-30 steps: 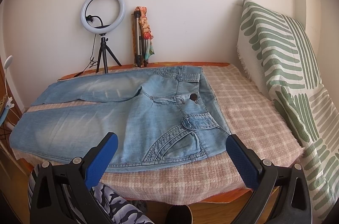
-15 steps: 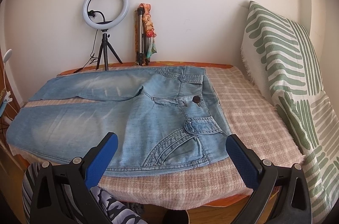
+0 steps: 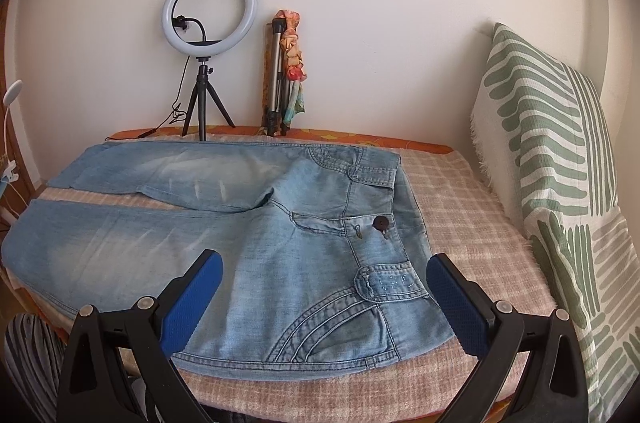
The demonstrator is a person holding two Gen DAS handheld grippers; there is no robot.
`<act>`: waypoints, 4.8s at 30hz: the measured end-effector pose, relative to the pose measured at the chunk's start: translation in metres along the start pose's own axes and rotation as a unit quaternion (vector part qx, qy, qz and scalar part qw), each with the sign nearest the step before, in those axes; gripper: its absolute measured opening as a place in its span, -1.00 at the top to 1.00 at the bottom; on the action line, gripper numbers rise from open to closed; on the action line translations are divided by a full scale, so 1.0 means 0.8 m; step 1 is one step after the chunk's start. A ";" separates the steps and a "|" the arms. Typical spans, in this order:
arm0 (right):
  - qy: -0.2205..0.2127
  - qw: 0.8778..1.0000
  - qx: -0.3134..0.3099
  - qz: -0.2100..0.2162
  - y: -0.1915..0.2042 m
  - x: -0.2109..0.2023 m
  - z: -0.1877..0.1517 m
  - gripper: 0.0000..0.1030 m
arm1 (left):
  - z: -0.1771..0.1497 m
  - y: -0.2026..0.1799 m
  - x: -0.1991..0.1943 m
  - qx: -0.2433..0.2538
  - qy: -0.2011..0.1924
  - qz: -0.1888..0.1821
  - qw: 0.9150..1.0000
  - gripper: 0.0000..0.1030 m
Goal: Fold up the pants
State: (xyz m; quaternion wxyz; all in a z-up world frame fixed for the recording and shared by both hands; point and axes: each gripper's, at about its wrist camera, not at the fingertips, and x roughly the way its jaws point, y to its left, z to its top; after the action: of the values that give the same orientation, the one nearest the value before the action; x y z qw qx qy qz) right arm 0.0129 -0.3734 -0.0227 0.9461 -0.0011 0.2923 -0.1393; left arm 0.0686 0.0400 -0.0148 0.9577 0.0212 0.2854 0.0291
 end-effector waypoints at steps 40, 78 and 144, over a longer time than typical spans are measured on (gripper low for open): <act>0.048 0.969 -0.185 0.159 0.114 0.300 0.258 -0.90 | 0.132 -0.005 0.237 0.057 0.086 -0.039 0.994 -0.76; 0.206 0.904 -0.237 0.290 0.271 0.589 0.203 0.44 | 0.146 -0.034 0.505 0.009 0.215 -0.079 0.973 -0.42; 0.060 0.887 -0.341 0.305 0.237 0.137 0.091 1.00 | 0.153 0.153 0.311 -0.241 0.092 -0.109 0.960 0.90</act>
State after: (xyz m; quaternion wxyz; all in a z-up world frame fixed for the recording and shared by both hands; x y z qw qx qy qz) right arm 0.1899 -0.2255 -0.0390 0.8639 -0.2261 0.3642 0.2643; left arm 0.3385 0.1763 -0.0412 0.9015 -0.2441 0.3573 -0.0061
